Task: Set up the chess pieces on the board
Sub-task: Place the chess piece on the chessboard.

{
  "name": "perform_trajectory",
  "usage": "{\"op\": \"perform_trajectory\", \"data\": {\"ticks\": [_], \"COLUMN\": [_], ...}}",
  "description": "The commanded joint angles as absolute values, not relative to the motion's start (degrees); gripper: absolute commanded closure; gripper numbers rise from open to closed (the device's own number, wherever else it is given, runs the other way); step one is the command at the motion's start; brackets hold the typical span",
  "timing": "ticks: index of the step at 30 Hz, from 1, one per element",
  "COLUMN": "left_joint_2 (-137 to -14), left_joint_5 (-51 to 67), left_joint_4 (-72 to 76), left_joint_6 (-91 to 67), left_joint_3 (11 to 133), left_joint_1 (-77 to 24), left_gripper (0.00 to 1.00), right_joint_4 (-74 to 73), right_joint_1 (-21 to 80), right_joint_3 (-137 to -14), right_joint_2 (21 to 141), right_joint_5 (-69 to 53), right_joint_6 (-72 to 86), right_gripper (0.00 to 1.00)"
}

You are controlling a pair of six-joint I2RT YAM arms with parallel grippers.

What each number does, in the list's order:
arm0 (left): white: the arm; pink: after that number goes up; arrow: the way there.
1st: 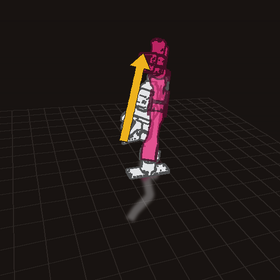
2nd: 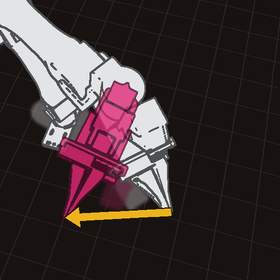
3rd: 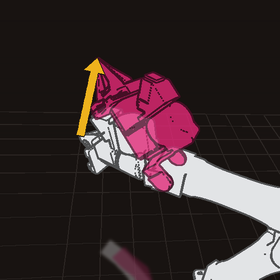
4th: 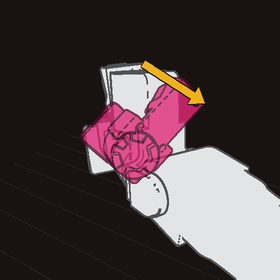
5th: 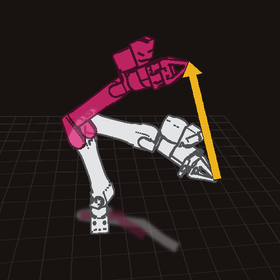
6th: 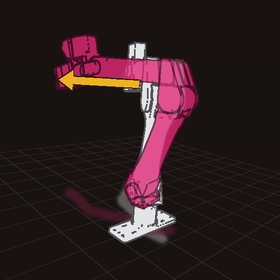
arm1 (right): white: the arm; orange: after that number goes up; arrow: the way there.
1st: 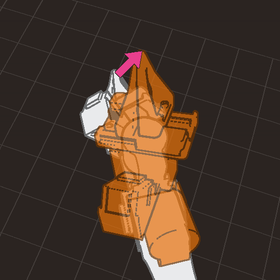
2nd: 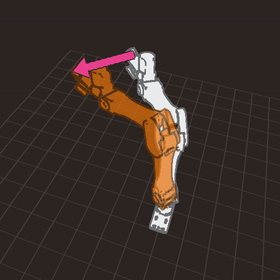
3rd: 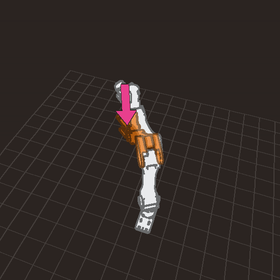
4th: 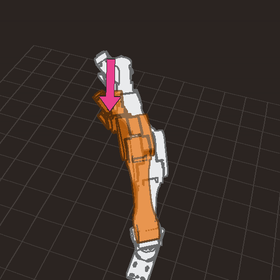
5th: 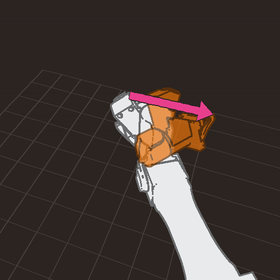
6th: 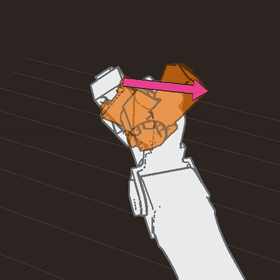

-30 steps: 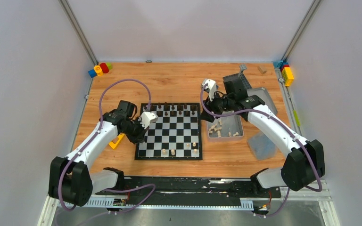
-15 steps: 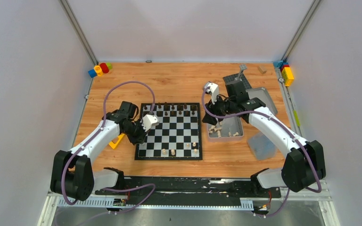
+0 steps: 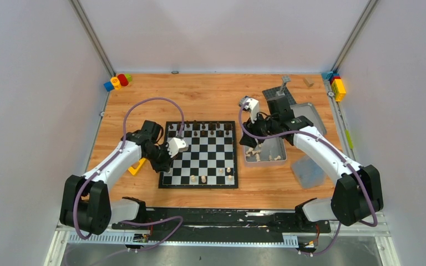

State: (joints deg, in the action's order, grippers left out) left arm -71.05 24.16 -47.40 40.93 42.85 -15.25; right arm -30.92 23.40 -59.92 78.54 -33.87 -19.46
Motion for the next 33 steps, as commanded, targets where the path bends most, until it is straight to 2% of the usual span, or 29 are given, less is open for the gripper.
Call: {"op": "perform_trajectory", "data": {"ticks": [1, 7, 11, 19, 21, 23, 33], "left_joint_2": [-71.6, -72.1, -72.5, -70.5, -69.5, -68.3, -61.2], "left_joint_5": [25.8, 25.6, 25.2, 24.4, 24.1, 23.7, 23.9], "left_joint_4": [-48.4, -48.5, -48.1, -46.9, -46.4, -46.0, -45.5], "left_joint_6": [42.6, 42.6, 42.4, 41.7, 41.4, 41.1, 38.4], "left_joint_3": [43.1, 43.1, 43.1, 42.6, 42.4, 42.2, 45.7], "left_joint_1": [-15.4, -15.4, -15.4, -15.5, -15.5, -15.5, -15.4], "left_gripper": [0.88, 0.87, 0.82, 0.64, 0.54, 0.49, 0.32], "right_joint_4": [-28.5, -28.4, -28.4, -28.5, -28.5, -28.6, -31.9], "right_joint_1": [22.7, 22.2, 22.0, 21.3, 20.6, 20.0, 15.8], "right_joint_3": [-59.7, -59.7, -59.6, -59.4, -59.2, -58.9, -59.6], "right_joint_2": [78.0, 78.0, 77.9, 77.1, 76.8, 76.5, 82.8], "right_joint_5": [-34.4, -34.5, -34.5, -34.4, -34.3, -33.6, -22.5], "right_joint_6": [-20.0, -20.0, -19.9, -19.9, -19.9, -19.9, -19.8], "right_gripper": [0.49, 0.49, 0.49, 0.49, 0.48, 0.48, 0.49]}}
